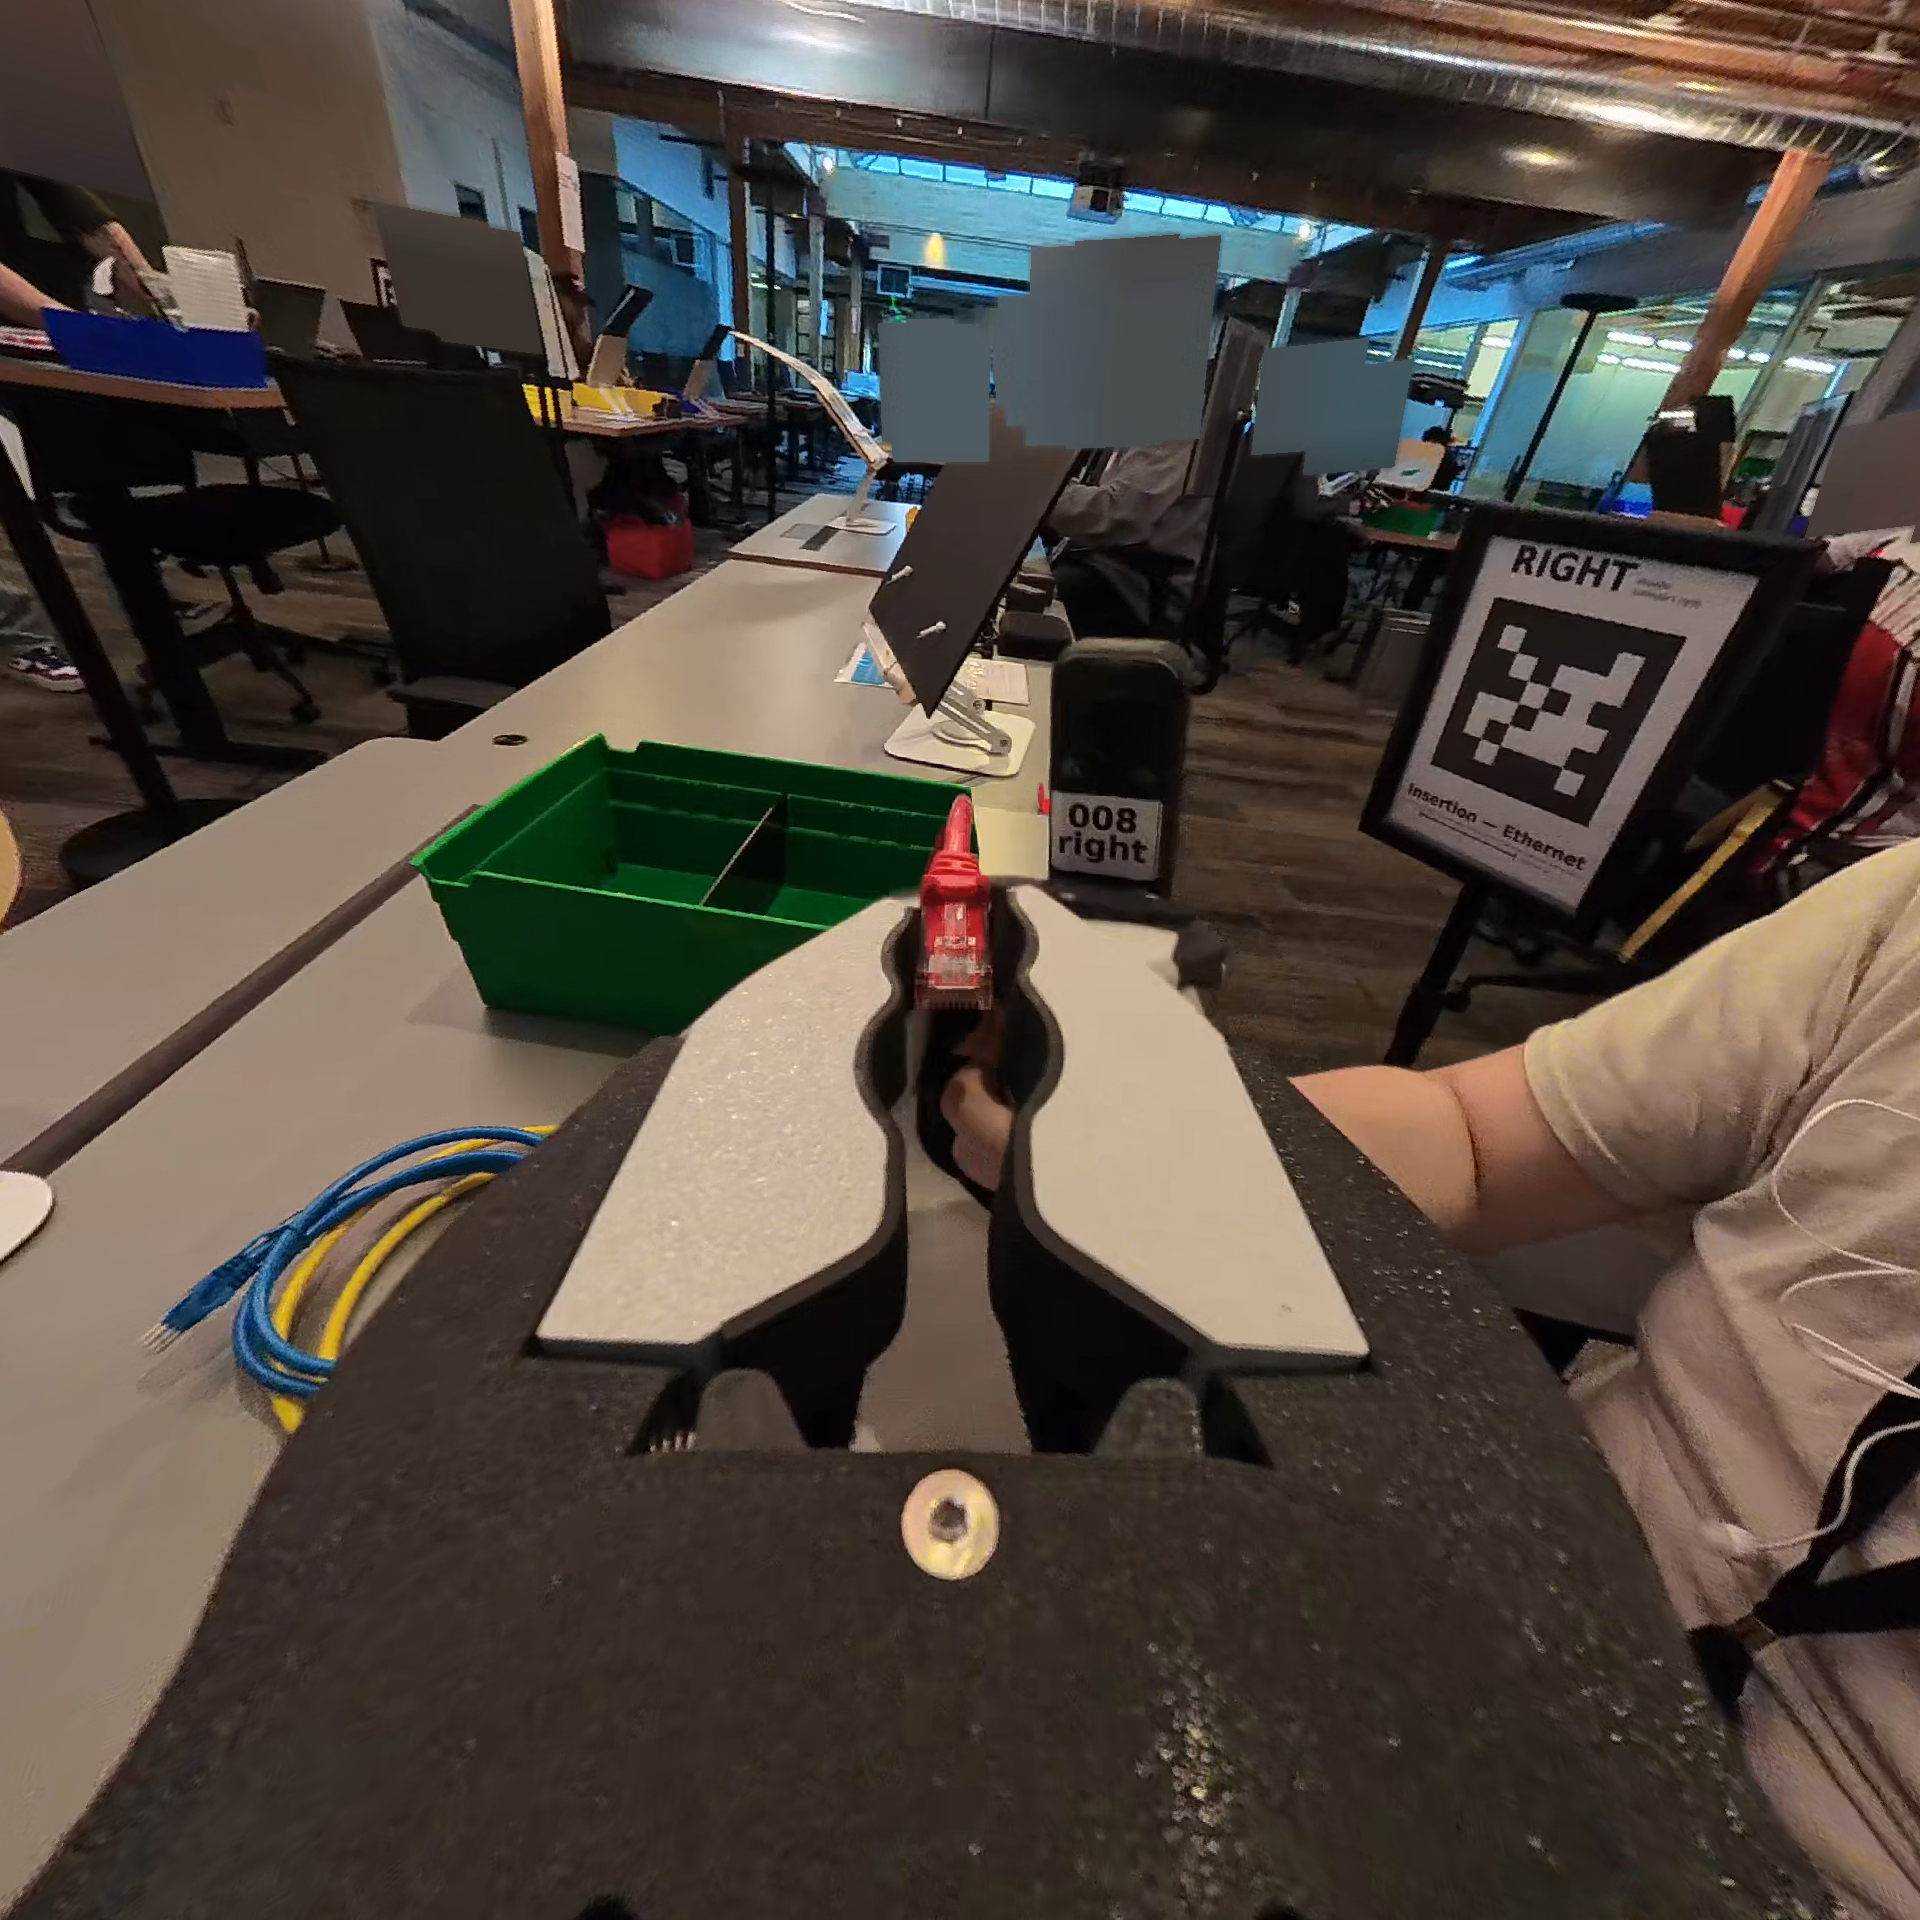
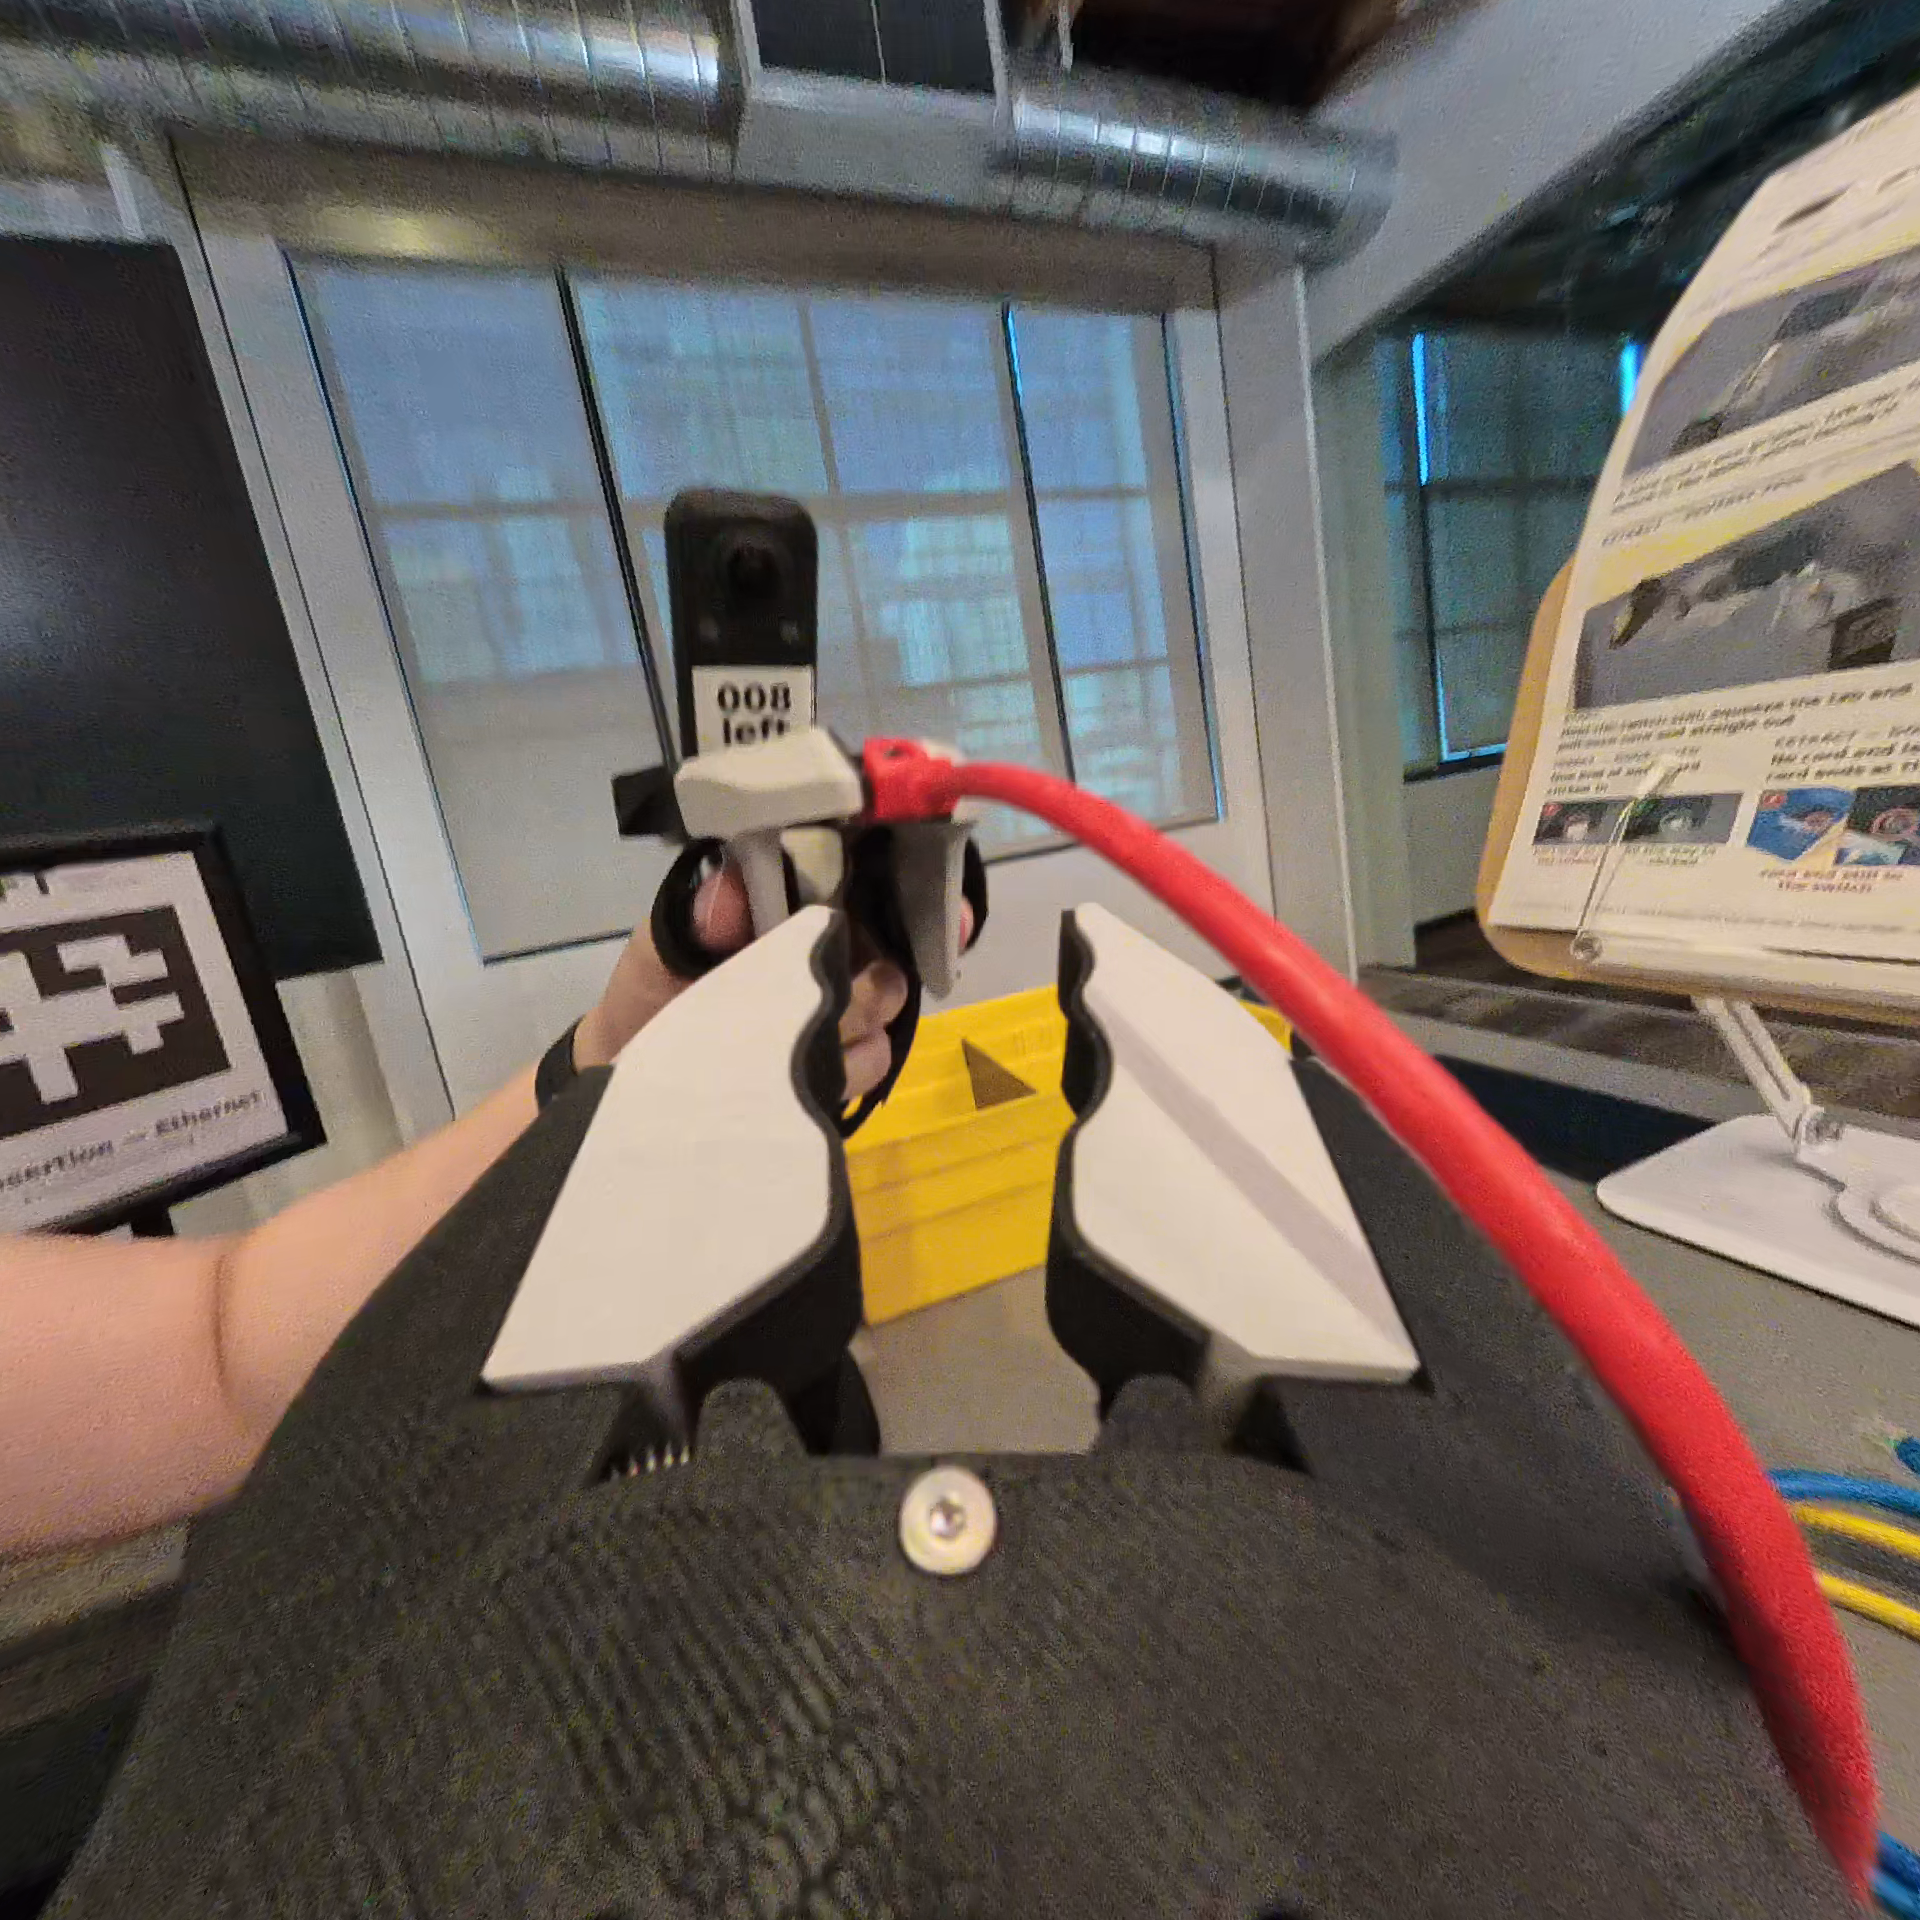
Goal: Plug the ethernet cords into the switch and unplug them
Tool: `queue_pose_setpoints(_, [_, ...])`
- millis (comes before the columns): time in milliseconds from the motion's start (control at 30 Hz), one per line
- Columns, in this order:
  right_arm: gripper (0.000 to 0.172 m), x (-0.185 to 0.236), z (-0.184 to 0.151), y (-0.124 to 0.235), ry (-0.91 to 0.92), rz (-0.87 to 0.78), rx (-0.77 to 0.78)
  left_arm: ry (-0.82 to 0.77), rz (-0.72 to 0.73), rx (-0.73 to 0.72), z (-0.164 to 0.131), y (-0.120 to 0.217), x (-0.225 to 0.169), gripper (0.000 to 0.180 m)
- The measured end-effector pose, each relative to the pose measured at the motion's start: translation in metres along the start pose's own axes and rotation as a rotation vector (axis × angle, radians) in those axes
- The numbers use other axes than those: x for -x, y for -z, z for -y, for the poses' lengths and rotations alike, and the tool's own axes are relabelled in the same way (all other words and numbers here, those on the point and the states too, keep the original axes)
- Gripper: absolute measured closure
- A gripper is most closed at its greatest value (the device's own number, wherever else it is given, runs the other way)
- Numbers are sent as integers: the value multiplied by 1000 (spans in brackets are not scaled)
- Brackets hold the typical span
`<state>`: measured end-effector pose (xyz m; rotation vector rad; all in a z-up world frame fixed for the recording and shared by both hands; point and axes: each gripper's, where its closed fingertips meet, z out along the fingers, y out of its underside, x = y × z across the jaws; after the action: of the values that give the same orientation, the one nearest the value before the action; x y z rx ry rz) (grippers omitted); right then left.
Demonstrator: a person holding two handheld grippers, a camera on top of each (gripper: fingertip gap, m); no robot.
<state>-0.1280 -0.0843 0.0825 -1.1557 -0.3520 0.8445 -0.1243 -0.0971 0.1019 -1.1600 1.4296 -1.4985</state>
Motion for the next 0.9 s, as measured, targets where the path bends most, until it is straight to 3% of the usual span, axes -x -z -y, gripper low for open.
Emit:
queue_pose_setpoints(67, [132, 2, 19, 2, 2, 15, -119, 23, -28, 19, -5, -1, -4, 168])
queue_pose_setpoints(133, [147, 16, 33, 5, 11, 99, -217, 66, -74, 45, -11, -1, -9, 168])
queue_pose_setpoints(267, [165, 17, 25, 6, 42, 128, -150, 100, -131, 56, -13, 1, -15, 168])
queue_pose_setpoints(400, [166, 18, 24, 8, 81, 135, -112, 78, -124, 74, -19, 0, -15, 168])
queue_pose_setpoints(500, [166, 15, 37, 14, 121, 89, -168, 61, -52, 23, -15, 2, -6, 161])
queue_pose_setpoints(667, [166, 12, 43, 20, 129, 77, -186, 101, -79, -72, -15, 3, -9, 160])
queue_pose_setpoints(767, [166, 13, 42, 21, 130, 77, -191, 57, -64, -173, -3, 1, -10, 159])
queue_pose_setpoints(900, [166, 14, 45, 22, 117, 81, -198, -53, -40, -176, -3, -2, -12, 165])
